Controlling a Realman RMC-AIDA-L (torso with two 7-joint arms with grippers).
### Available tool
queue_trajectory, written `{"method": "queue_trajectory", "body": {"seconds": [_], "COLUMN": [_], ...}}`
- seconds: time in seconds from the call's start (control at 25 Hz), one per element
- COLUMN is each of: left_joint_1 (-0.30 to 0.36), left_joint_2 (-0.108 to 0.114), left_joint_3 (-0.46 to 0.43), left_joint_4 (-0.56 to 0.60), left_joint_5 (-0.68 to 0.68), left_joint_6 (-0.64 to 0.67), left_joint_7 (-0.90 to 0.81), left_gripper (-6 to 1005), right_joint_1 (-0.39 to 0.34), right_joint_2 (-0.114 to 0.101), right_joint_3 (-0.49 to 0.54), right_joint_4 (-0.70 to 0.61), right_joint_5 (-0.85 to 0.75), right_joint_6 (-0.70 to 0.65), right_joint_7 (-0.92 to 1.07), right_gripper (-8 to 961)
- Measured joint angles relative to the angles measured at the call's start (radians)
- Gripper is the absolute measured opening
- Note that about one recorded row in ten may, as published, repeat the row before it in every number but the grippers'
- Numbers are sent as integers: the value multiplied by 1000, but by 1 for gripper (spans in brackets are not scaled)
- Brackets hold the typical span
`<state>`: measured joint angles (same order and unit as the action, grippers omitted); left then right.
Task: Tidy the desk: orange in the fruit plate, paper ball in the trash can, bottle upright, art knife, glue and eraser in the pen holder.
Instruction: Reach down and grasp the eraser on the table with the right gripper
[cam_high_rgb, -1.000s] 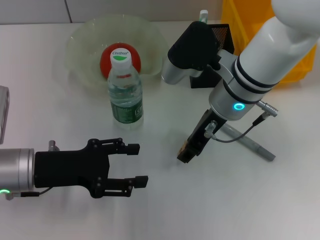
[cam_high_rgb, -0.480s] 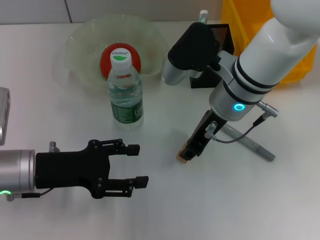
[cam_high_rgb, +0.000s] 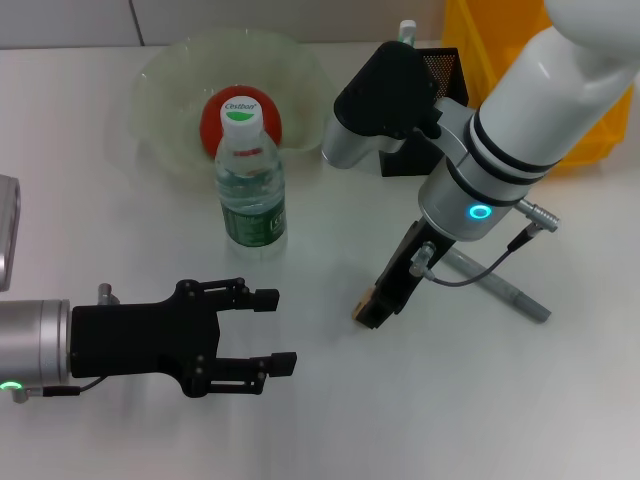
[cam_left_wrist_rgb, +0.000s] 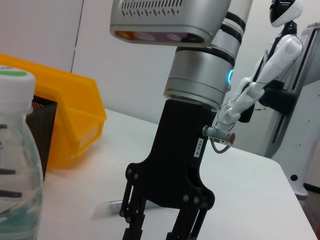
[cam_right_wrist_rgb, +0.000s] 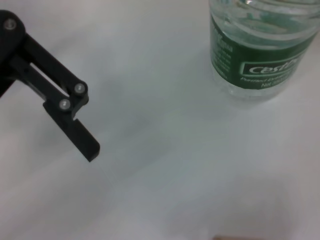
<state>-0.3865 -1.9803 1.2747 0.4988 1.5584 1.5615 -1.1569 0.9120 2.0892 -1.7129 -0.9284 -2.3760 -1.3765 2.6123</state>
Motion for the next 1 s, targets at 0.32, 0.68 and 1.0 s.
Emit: {"method": "queue_trajectory", "body": {"seconds": [0.32, 0.68, 1.0], "left_joint_1": [-1, -1, 0], "left_joint_2": [0, -2, -3], "left_joint_3": [0, 2, 2], "left_joint_4": [-1, 0, -1], "left_joint_5": [0, 0, 0], "left_joint_6": [-5, -17, -20], "left_joint_7": [1, 2, 3], "left_gripper": [783, 783, 783], "right_joint_1": [2, 1, 7], "right_joint_2": [0, 2, 3], "right_joint_3": [-6, -13, -60], "right_joint_4": [8, 24, 42], "right_joint_5": [1, 5, 33], "right_joint_6": [19, 37, 56], "right_joint_7": [1, 2, 2], "right_gripper": [500, 480, 463]}}
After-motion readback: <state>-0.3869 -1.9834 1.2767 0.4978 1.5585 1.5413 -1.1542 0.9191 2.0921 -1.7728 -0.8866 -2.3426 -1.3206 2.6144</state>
